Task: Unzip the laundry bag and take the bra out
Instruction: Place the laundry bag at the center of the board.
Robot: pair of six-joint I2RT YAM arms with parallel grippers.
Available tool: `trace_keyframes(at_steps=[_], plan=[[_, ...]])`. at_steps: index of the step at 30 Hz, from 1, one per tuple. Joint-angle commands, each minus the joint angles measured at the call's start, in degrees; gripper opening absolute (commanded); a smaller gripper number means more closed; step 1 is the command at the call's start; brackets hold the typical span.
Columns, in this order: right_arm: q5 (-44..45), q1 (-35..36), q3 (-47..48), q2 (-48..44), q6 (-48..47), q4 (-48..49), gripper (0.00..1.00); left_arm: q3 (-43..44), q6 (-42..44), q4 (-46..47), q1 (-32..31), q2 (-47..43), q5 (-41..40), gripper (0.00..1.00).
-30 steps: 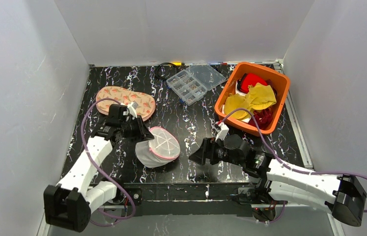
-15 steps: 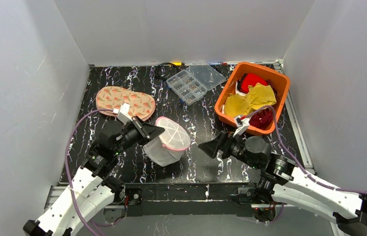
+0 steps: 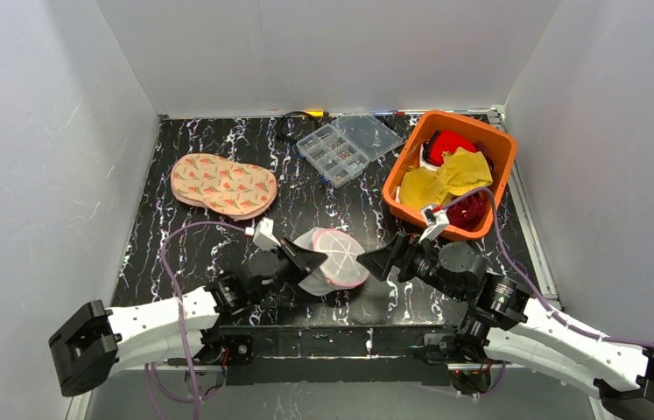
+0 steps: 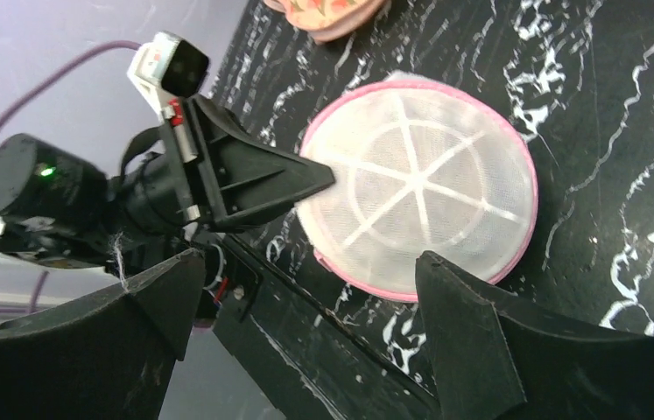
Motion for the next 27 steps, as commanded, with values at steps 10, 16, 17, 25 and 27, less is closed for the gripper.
trace_keyframes(at_steps=[10, 16, 17, 25, 27], plan=[[2.99, -0.12, -16.47, -4.11, 15.93, 2.77, 0.95, -7.44, -0.34, 10.09, -10.43, -7.80, -24.12, 0.05], [2.79, -0.07, -21.43, 0.71, 21.60, 17.45, 0.95, -11.32, -3.37, 7.31, -11.38, -11.23, -25.09, 0.08], [2.71, -0.10, -21.38, 2.27, 21.85, 18.93, 0.94, -11.42, -3.49, 6.72, -11.47, -11.31, -24.89, 0.09], [0.36, 0.03, -17.25, 7.10, 18.30, 20.98, 0.93, -4.86, -0.23, -12.32, -11.53, -15.99, -21.05, 0.44], [0.04, -0.03, -15.97, 6.79, 17.02, 18.25, 0.93, -1.04, -1.87, -26.17, -11.49, -18.51, -22.33, 0.59]])
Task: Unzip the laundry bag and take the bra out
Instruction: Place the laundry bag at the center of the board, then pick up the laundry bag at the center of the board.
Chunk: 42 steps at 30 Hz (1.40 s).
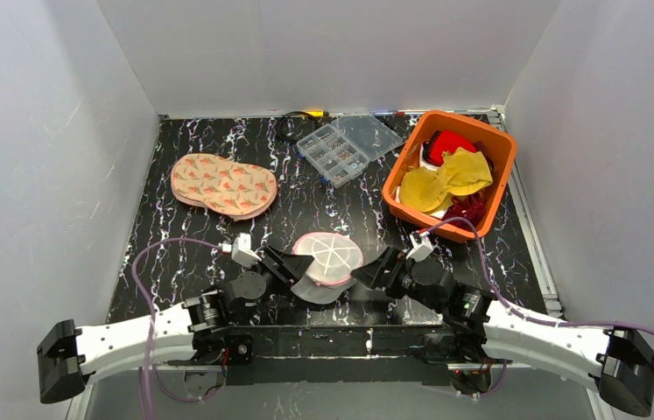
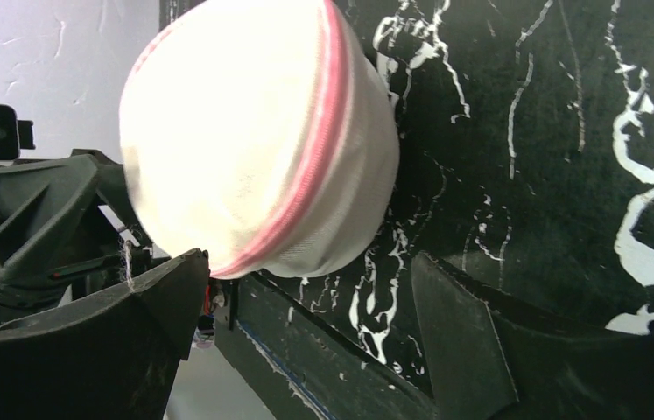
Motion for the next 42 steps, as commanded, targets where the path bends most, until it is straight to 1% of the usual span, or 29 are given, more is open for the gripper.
trace_keyframes(at_steps=[1, 2, 4, 7, 8, 10, 12, 13, 15, 17, 21, 25, 29, 31, 32, 36, 39, 41, 42], plan=[[-0.62, -0.02, 5.16, -0.77, -2.98, -0.49, 0.93, 9.06, 0.97, -27.94, -0.23, -5.31, -3.03, 0.65], [-0.92, -0.05, 5.57, -1.04, -3.66, -1.90, 0.93, 11.43, 2.08, -34.33, -0.23, -6.55, -3.85, 0.71], [-1.65, -0.05, 6.15, -1.79, -4.69, -3.37, 0.93, 14.42, 6.11, -40.77, -0.23, -8.53, -4.46, 0.76], [-3.51, 0.01, 7.18, -3.04, -7.46, -4.92, 0.93, 18.03, 14.23, -46.37, 0.05, -11.02, -4.17, 0.84], [-4.12, -0.04, 7.71, -3.50, -8.70, -5.64, 0.93, 18.91, 19.89, -46.15, 0.42, -11.52, -2.58, 0.85], [-4.75, -0.04, 8.92, -4.34, -11.33, -7.17, 0.93, 21.06, 27.15, -45.78, 2.19, -11.17, 2.39, 0.86], [-5.17, -0.09, 10.27, -5.22, -13.53, -10.70, 0.94, 23.53, 32.39, -45.53, 6.17, -8.37, 10.82, 0.86], [-5.29, 0.00, 10.82, -5.64, -14.67, -11.79, 0.94, 24.60, 34.10, -45.37, 9.30, -6.25, 16.07, 0.85], [-5.57, -0.04, 11.94, -6.18, -16.61, -13.73, 0.94, 25.92, 36.09, -44.27, 16.14, -1.93, 28.67, 0.79], [-6.39, 0.01, 12.66, -6.30, -17.66, -14.51, 0.94, 25.61, 36.70, -41.02, 21.31, 1.14, 37.47, 0.74], [-10.45, 0.01, 12.43, -6.61, -18.79, -13.10, 0.94, 25.69, 38.49, -37.41, 27.12, 5.06, 44.74, 0.70], [-14.98, -0.04, 11.61, -6.33, -19.80, -10.14, 0.94, 26.30, 38.88, -33.25, 30.80, 10.65, 51.79, 0.63], [-18.32, 0.01, 11.96, -6.03, -21.05, -8.75, 0.94, 27.45, 38.33, -30.84, 32.14, 14.75, 55.22, 0.55], [-18.84, 0.01, 12.12, -5.86, -21.69, -8.42, 0.94, 27.61, 38.32, -30.37, 32.33, 16.54, 55.83, 0.49], [-18.70, -0.05, 12.25, -5.81, -21.91, -8.43, 0.95, 27.71, 38.45, -30.43, 32.40, 17.40, 56.03, 0.45], [-17.65, 0.01, 12.12, -6.46, -22.18, -8.06, 0.98, 27.22, 37.95, -30.05, 32.72, 18.84, 55.94, 0.25], [-12.69, -0.05, 11.14, -9.80, -20.94, -8.13, 0.99, 26.62, 36.37, -29.69, 32.78, 17.67, 55.16, 0.08], [-10.29, -0.10, 10.55, -12.38, -20.38, -7.89, 0.99, 25.81, 33.99, -28.62, 32.80, 15.84, 54.59, 0.00], [-8.94, -0.07, 10.28, -13.47, -20.04, -7.84, 0.98, 25.41, 32.46, -28.10, 32.81, 14.74, 54.40, 0.00]])
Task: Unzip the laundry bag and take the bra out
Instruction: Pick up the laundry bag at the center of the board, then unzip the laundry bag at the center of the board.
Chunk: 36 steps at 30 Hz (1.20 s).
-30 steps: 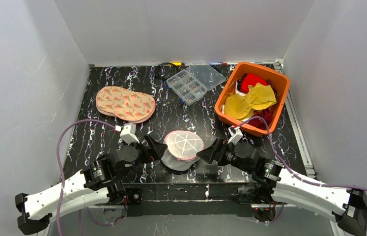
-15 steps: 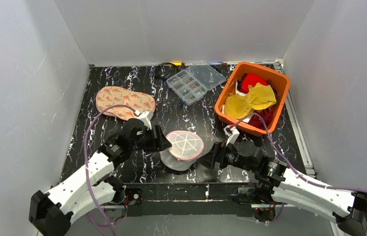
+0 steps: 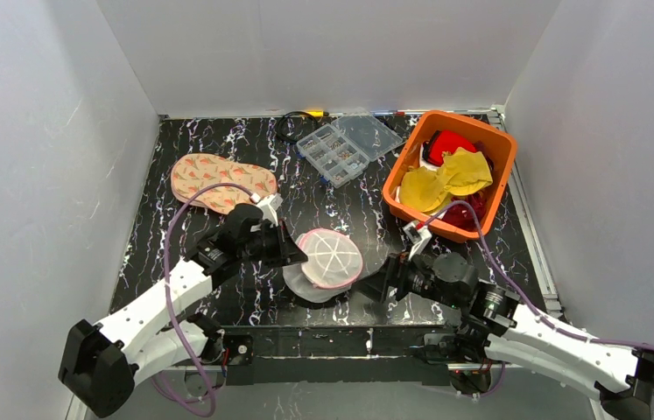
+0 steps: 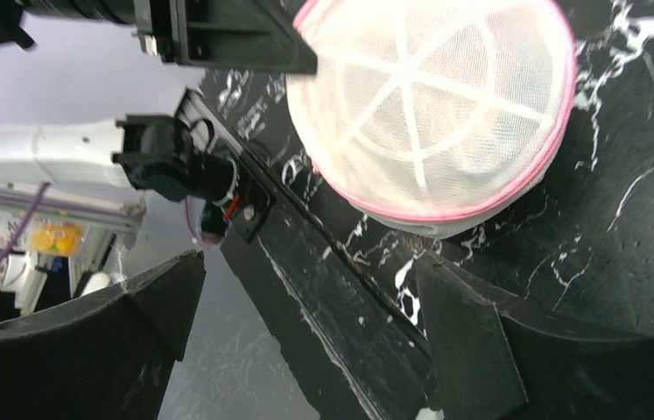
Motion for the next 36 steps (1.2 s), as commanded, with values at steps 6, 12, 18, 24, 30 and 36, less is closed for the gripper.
trace_keyframes(at_steps=[6, 12, 18, 24, 30, 36], plan=[[9.54, -0.07, 7.09, -0.46, -4.71, -1.67, 0.99, -3.81, -19.89, 6.11, 0.34, -10.67, -4.39, 0.00], [4.69, 0.02, 14.36, 9.12, -9.30, 0.39, 0.99, -6.36, -36.38, 11.87, -0.87, -14.71, -10.29, 0.00], [6.55, -0.04, 18.00, 11.83, -11.28, 2.96, 0.99, 1.93, -39.79, 11.64, -5.84, -14.41, -19.69, 0.00], [12.89, -0.01, 19.69, 12.50, -9.61, 0.57, 0.99, 7.62, -38.59, 9.89, -13.60, -11.97, -31.84, 0.00], [19.18, -0.02, 10.36, 4.06, -4.63, 6.77, 0.99, -5.55, -45.55, 14.94, -14.52, -15.57, -38.88, 0.00], [13.51, -0.08, 10.05, 7.97, -4.83, 4.77, 0.95, -11.20, -50.33, 15.50, -15.04, -15.34, -39.33, 0.00]])
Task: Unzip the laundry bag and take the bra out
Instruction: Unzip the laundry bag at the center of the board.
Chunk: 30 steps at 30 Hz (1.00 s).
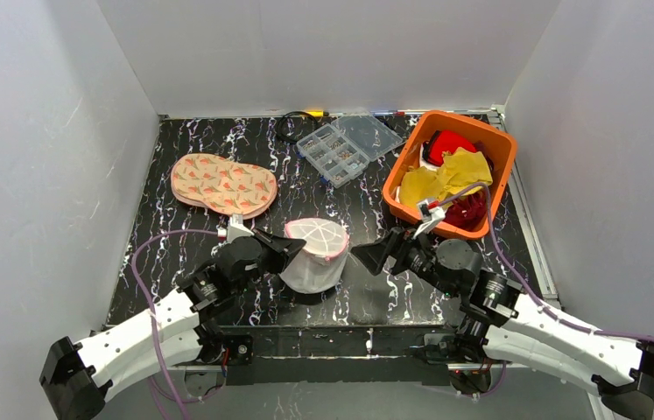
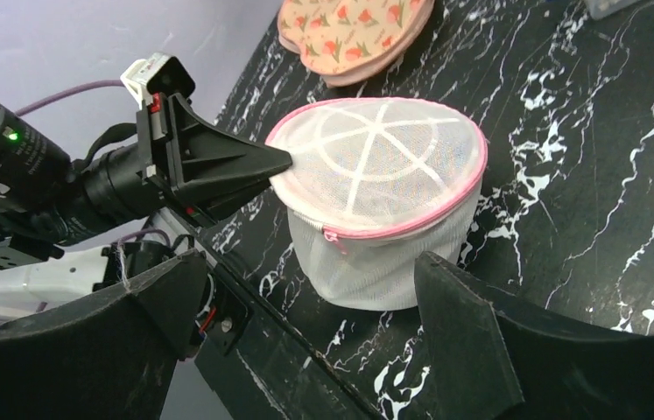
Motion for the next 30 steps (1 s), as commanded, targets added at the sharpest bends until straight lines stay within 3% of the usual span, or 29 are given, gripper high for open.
trace_keyframes(at_steps=[1, 10, 16, 30], plan=[[-3.52, -0.02, 1.36, 4.72, 0.08, 1.73, 0.95, -1.02, -4.04, 2.39, -0.76, -0.76, -4.24, 0.00], [-12.00, 0.18, -1.80, 10.14, 3.91, 12.65, 0.85, -1.77, -4.35, 1.27, -0.88, -2.90, -5.13, 0.00], [-12.14, 1.30, -4.23, 13.39, 5.70, 18.82, 0.82, -1.08, -5.52, 1.21, -0.93, -1.40, -3.55, 0.00], [-13.62, 1.65, -7.04, 19.00, 0.81, 29.18, 0.84, 1.76, -8.21, -5.16, -0.95, -2.54, 1.29, 0.00]])
